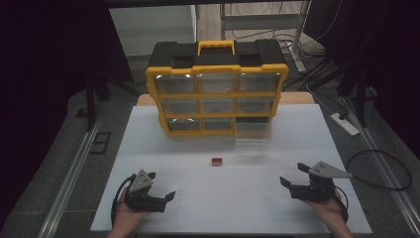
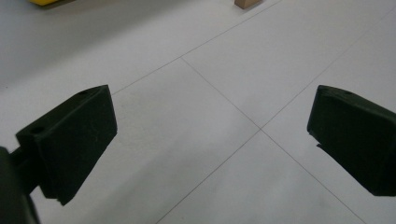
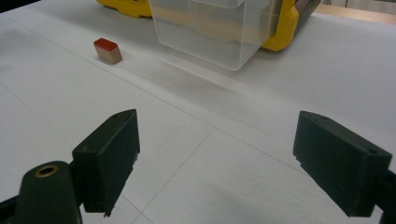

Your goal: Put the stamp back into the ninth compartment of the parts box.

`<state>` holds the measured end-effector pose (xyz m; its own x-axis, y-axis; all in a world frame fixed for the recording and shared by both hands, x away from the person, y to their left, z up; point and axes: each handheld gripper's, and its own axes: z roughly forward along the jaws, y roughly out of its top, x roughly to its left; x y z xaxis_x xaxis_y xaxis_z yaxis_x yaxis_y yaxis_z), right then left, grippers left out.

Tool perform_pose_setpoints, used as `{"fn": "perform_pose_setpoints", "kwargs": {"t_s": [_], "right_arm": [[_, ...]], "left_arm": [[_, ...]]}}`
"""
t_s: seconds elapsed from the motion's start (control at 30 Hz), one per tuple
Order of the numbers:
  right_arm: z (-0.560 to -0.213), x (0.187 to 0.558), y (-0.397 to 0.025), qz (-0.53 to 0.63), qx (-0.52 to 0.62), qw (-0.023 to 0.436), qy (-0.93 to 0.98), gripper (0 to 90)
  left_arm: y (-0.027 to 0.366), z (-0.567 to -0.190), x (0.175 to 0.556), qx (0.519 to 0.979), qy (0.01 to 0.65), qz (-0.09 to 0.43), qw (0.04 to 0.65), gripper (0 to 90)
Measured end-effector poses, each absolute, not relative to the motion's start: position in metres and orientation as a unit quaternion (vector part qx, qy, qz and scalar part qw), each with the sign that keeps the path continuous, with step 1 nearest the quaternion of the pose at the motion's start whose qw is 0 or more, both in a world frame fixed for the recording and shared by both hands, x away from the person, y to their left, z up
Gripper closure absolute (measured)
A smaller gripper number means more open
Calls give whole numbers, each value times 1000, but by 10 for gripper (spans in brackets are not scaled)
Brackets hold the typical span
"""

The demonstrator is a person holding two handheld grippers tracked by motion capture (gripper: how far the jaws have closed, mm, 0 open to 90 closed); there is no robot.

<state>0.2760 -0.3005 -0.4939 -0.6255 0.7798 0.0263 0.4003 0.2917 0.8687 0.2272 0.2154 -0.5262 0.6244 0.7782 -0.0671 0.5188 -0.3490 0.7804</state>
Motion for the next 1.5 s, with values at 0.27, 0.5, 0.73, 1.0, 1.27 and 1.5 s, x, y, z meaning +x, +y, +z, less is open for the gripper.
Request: {"fn": "perform_pose_setpoints", "kwargs": {"t_s": [0.27,0.5,0.73,1.0,1.27,1.5], "right_arm": [[-493,276,-301,460,378,212,775,171],[-493,277,-298,458,376,212,777,171],[-493,278,-297,455,375,212,780,172],[-489,279,-294,456,373,212,780,180],[-482,284,-285,461,361,215,782,181],[-478,290,-274,458,353,217,786,184]], "left_arm": [[216,-527,226,805,404,158,405,19],[216,-528,227,807,403,156,403,20],[217,-528,227,806,403,157,404,21],[216,-528,227,808,401,158,402,24],[216,-528,226,807,400,161,404,29],[216,-528,226,807,400,160,403,30]]}}
